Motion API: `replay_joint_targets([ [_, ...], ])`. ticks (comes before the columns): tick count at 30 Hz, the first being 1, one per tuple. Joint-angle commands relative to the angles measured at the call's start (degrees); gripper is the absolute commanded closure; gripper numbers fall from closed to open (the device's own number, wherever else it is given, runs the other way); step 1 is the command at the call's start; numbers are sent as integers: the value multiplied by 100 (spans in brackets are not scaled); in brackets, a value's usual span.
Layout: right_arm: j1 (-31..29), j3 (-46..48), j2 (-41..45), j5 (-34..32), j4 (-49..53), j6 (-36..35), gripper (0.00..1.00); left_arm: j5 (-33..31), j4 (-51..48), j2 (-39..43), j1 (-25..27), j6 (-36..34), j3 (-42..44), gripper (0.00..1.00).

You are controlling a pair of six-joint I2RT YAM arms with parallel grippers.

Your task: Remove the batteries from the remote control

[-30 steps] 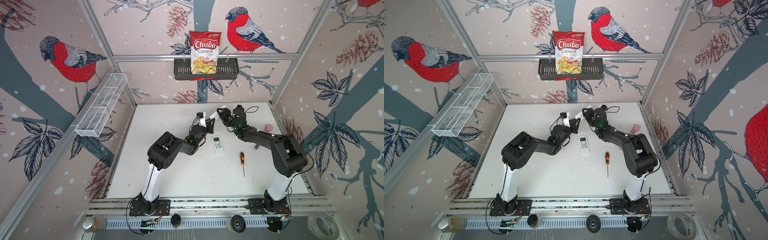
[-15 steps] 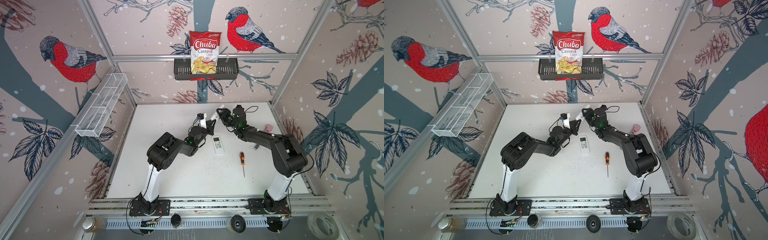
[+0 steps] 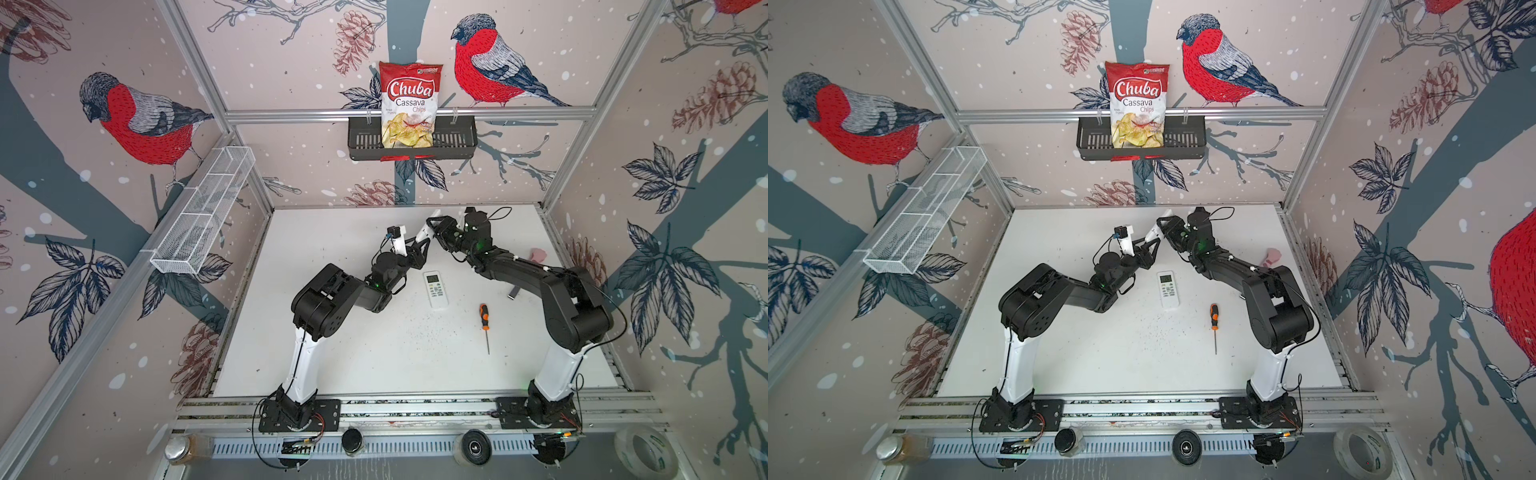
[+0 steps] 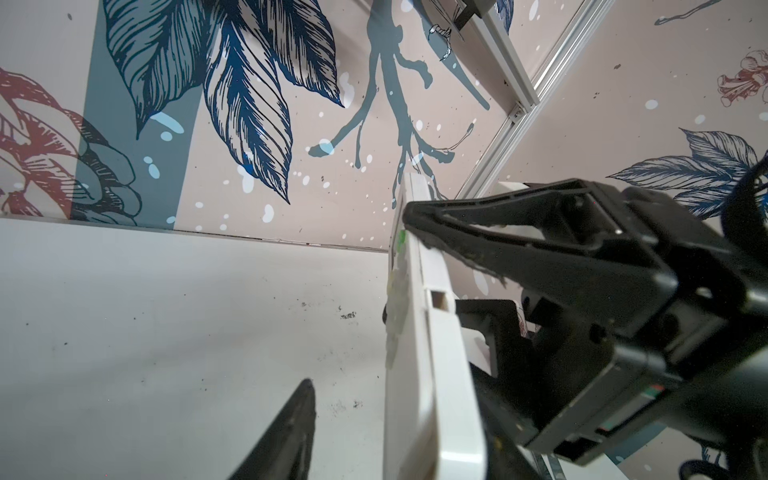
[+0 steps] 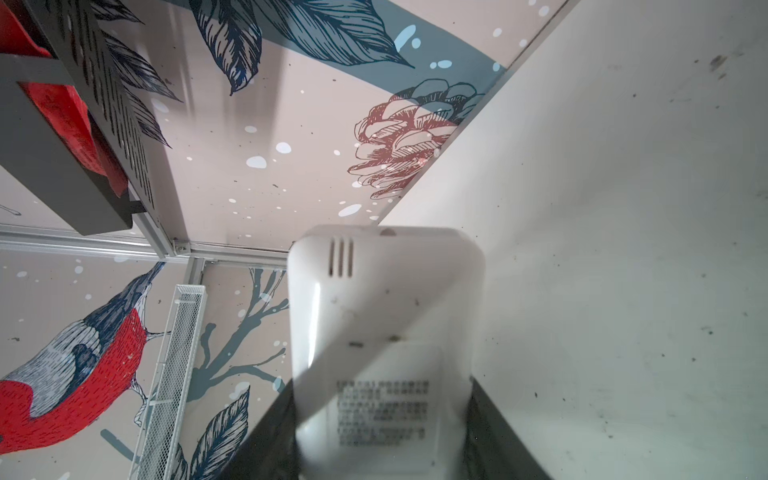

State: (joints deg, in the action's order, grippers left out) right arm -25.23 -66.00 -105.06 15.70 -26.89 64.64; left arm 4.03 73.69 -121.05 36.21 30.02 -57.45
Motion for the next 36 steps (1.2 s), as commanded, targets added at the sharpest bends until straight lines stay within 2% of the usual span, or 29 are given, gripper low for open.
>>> replay_joint_targets([
  [1, 18, -27, 47, 99, -71, -90, 79, 38, 75, 91, -8, 47, 94, 43],
  [13, 168, -80, 7, 249, 16, -171, 78, -52, 335, 461, -25, -116, 780, 31],
  [20, 194, -54, -6, 292, 14, -173, 78, 325, 717, 442, -114, 12, 938, 47],
  [31, 194, -71, -14, 294, 26, -188, 78, 422, 673, 348, -105, 152, 677, 43],
  [36, 194, -80, -32, 309, 35, -189, 78, 397, 647, 313, -105, 179, 591, 51],
])
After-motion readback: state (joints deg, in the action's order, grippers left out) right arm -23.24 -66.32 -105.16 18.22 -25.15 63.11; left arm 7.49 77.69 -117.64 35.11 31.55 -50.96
